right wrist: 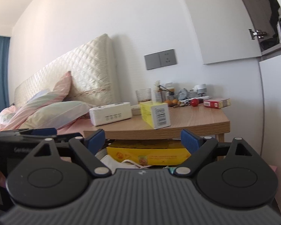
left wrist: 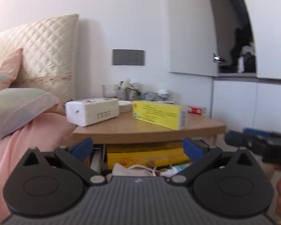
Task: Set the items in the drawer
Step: 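Release the drawer key and withdraw the left gripper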
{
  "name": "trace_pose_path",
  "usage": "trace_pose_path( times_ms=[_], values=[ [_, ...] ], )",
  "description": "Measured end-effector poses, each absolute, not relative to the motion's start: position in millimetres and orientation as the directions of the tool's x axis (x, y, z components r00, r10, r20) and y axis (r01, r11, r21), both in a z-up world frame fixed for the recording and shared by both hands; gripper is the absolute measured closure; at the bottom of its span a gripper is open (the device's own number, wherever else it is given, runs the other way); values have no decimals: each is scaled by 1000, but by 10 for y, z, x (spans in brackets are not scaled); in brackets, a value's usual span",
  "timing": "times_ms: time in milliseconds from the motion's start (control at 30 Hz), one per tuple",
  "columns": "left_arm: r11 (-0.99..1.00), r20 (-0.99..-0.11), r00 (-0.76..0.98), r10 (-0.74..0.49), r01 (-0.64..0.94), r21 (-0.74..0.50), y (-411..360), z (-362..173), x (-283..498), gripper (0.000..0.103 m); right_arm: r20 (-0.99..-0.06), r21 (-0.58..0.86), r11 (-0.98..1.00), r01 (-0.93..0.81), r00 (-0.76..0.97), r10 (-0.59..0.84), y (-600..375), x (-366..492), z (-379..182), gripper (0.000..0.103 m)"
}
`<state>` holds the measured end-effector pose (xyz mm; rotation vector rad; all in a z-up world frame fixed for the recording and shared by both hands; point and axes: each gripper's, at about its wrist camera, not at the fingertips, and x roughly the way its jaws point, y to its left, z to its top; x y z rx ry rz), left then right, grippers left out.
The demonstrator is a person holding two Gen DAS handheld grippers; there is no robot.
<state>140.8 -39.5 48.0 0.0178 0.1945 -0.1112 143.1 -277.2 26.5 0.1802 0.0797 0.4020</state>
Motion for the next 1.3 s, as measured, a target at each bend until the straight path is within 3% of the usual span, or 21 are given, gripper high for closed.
trace_pose_path(
  times_ms=[233,800,1300],
  values=[
    [995,-190,980,-59,42,-91,-55,506,1344,0,-44,228,912,-342,932,361,-2762,1484,268,13],
    [998,-179,982,-62,64,9,-135,539,1109,0,-69,182,915,-360,923,377,-2497,1486,207,13],
    [999,-202,978,-45,46,1,-117,492,1095,0,-63,193,901,-389,911,407,-2595,1374,243,13]
  ],
)
